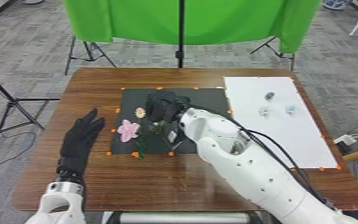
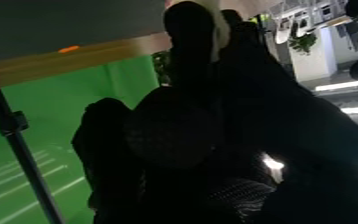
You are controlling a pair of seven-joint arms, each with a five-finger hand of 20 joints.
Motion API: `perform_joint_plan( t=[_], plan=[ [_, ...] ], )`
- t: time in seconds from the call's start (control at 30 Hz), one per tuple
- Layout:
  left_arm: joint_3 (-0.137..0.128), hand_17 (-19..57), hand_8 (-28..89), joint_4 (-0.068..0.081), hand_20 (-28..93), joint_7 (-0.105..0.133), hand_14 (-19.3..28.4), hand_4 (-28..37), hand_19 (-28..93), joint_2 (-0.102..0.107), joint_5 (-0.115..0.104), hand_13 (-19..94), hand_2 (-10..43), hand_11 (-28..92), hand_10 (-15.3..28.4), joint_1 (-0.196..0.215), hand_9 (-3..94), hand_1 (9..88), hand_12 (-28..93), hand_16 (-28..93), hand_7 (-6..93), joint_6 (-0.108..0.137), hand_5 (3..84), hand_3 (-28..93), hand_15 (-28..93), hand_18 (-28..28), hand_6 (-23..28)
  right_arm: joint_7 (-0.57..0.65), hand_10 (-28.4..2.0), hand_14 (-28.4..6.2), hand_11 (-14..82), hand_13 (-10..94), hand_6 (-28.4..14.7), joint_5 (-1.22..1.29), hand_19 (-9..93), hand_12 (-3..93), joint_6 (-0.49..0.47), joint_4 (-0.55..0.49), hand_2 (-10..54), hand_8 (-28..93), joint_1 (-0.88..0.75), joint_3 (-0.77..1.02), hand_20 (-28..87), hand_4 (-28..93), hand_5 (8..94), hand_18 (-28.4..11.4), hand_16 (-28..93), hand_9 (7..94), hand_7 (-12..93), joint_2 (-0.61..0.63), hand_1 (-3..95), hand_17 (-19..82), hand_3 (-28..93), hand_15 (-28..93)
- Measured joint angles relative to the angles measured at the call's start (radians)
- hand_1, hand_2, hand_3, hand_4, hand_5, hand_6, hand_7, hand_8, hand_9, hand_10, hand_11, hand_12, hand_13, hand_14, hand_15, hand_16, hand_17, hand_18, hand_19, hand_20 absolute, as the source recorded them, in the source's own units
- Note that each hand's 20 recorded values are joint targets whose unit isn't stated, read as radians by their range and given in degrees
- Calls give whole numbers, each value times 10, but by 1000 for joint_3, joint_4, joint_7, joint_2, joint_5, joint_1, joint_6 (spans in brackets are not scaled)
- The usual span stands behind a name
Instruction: Arrange flowers
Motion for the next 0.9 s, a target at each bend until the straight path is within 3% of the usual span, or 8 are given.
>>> perform_joint_plan(
  t=[0.27,0.53,0.9],
  plan=[
    [0,53,-48,0,161,0,113,-283,14,0,0,302,29,82,107,0,430,158,135,-2,23,0,382,638,85,96,27,-2,-118,-13,70,879,12,-44,932,390,-21,12,-95,94,-1,6,533,-248,702,-82,359,831,172,-12,529,649,733,607],
    [0,54,-50,0,161,0,115,-283,14,0,0,305,27,94,110,0,434,159,133,-2,27,0,385,640,86,97,29,-14,-121,-15,103,864,25,-92,932,371,-30,27,-95,-68,-4,14,540,-246,655,-86,352,783,187,-14,518,637,741,622],
    [0,54,-51,0,161,-1,121,-283,14,0,0,311,24,106,119,-1,438,160,132,-2,32,-1,392,644,88,97,34,-12,-137,-20,181,847,25,-103,932,253,-43,22,-95,-92,-12,26,543,-237,607,-95,353,716,188,-2,457,620,755,621]
  ],
)
